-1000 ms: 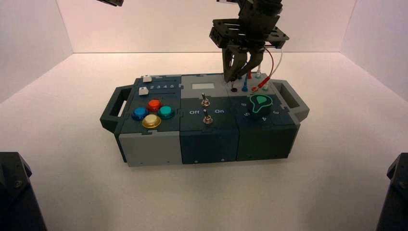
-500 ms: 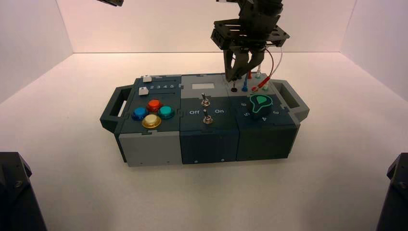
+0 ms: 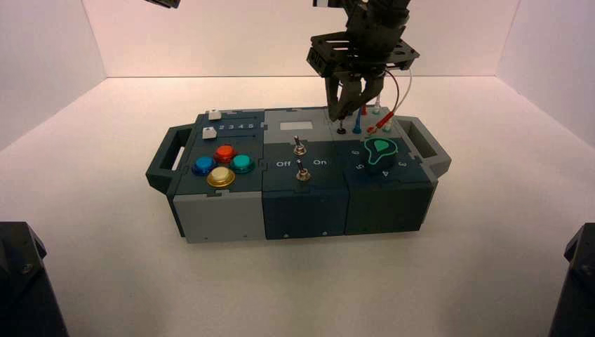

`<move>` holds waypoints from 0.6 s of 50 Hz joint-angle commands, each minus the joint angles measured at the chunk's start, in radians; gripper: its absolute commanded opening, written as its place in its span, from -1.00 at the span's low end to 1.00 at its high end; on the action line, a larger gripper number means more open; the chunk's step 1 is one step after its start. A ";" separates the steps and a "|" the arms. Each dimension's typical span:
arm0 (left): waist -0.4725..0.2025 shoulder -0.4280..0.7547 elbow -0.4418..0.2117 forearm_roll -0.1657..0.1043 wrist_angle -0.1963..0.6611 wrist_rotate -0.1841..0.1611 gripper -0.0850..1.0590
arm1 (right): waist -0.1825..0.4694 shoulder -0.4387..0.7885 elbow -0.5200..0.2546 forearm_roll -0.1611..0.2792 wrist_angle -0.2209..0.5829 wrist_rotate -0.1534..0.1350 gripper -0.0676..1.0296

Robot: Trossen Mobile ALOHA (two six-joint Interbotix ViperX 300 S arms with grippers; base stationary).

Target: Insert the black wire.

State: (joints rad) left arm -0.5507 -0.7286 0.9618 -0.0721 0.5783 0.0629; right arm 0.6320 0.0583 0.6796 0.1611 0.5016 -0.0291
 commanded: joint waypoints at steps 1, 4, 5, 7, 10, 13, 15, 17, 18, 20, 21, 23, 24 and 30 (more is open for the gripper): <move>-0.005 -0.003 -0.035 0.002 -0.009 0.005 -0.64 | 0.005 -0.008 -0.029 -0.006 -0.012 0.002 -0.92; -0.005 -0.002 -0.035 0.002 -0.009 0.005 -0.64 | 0.005 -0.006 -0.031 -0.009 -0.012 0.002 -0.92; -0.005 -0.002 -0.035 0.002 -0.009 0.005 -0.64 | 0.008 -0.005 -0.031 -0.011 -0.012 0.002 -0.92; -0.005 -0.002 -0.035 0.002 -0.009 0.005 -0.64 | 0.005 -0.005 -0.032 -0.012 -0.014 0.002 -0.92; -0.005 -0.002 -0.035 0.003 -0.009 0.005 -0.64 | 0.003 -0.005 -0.031 -0.017 -0.014 0.002 -0.92; -0.005 -0.003 -0.035 0.002 -0.009 0.006 -0.64 | 0.005 -0.005 -0.031 -0.018 -0.014 0.002 -0.92; -0.005 -0.002 -0.035 0.002 -0.011 0.005 -0.64 | 0.005 -0.005 -0.031 -0.020 -0.014 0.002 -0.92; -0.005 -0.002 -0.037 0.003 -0.011 0.005 -0.64 | 0.003 -0.003 -0.032 -0.020 -0.014 0.002 -0.92; -0.005 -0.002 -0.037 0.002 -0.009 0.006 -0.64 | 0.003 -0.003 -0.031 -0.021 -0.014 0.002 -0.92; -0.005 -0.002 -0.037 0.003 -0.009 0.006 -0.64 | 0.002 -0.003 -0.032 -0.021 -0.014 0.002 -0.92; -0.005 -0.003 -0.037 0.002 -0.009 0.005 -0.64 | 0.002 -0.003 -0.032 -0.023 -0.014 0.002 -0.92; -0.005 -0.003 -0.037 0.002 -0.009 0.005 -0.64 | 0.002 0.000 -0.034 -0.023 -0.014 0.002 -0.92; -0.005 -0.003 -0.037 0.003 -0.011 0.006 -0.64 | 0.002 0.002 -0.034 -0.025 -0.015 0.002 -0.92; -0.005 -0.005 -0.037 0.002 -0.009 0.006 -0.64 | 0.002 0.008 -0.037 -0.029 -0.015 0.002 -0.92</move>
State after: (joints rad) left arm -0.5507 -0.7286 0.9618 -0.0721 0.5783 0.0629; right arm 0.6305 0.0752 0.6719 0.1365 0.4939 -0.0291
